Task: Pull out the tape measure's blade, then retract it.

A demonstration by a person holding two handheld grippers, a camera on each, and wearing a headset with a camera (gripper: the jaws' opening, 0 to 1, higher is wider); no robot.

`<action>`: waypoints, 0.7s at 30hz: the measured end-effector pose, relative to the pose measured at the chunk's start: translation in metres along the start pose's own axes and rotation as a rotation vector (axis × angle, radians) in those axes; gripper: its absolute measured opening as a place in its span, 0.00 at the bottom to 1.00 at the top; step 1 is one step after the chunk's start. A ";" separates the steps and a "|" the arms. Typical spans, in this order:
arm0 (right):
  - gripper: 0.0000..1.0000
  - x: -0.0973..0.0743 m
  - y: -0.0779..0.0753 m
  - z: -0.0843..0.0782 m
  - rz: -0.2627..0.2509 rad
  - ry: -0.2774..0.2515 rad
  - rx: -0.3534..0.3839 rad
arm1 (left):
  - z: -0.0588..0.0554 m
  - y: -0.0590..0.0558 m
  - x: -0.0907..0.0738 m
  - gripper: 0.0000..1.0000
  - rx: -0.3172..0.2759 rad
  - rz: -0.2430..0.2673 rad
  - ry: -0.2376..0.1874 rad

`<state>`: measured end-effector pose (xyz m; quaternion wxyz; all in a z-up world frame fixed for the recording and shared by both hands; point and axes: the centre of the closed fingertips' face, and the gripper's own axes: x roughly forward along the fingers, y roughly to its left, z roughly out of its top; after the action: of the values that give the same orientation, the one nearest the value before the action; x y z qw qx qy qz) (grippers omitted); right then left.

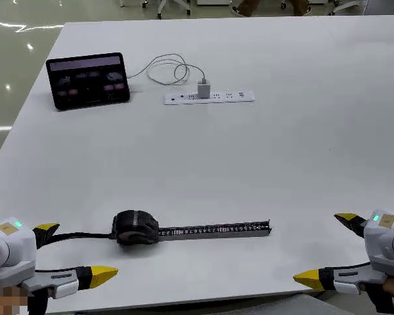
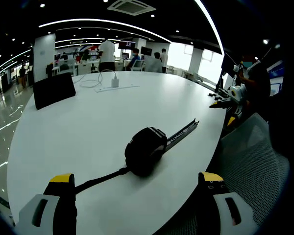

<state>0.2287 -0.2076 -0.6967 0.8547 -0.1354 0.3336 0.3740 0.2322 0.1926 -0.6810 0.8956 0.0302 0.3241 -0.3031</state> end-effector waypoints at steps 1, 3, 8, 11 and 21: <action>1.00 0.000 -0.001 -0.001 -0.002 0.006 -0.006 | 0.000 0.000 0.000 1.00 -0.001 0.000 0.002; 1.00 0.000 -0.001 -0.001 -0.001 0.008 -0.008 | -0.002 0.001 0.000 1.00 -0.002 0.006 0.007; 1.00 -0.002 -0.005 0.000 -0.004 0.006 -0.008 | -0.002 0.003 -0.001 1.00 -0.008 0.013 0.001; 1.00 -0.002 -0.009 0.000 -0.008 0.001 0.010 | -0.003 0.003 -0.001 1.00 -0.009 0.021 0.002; 1.00 -0.005 -0.003 -0.007 0.015 0.022 -0.033 | -0.002 0.002 -0.002 1.00 -0.017 0.024 -0.006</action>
<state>0.2254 -0.2154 -0.6985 0.8457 -0.1512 0.3379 0.3843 0.2315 0.1956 -0.6818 0.9004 0.0253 0.3235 -0.2896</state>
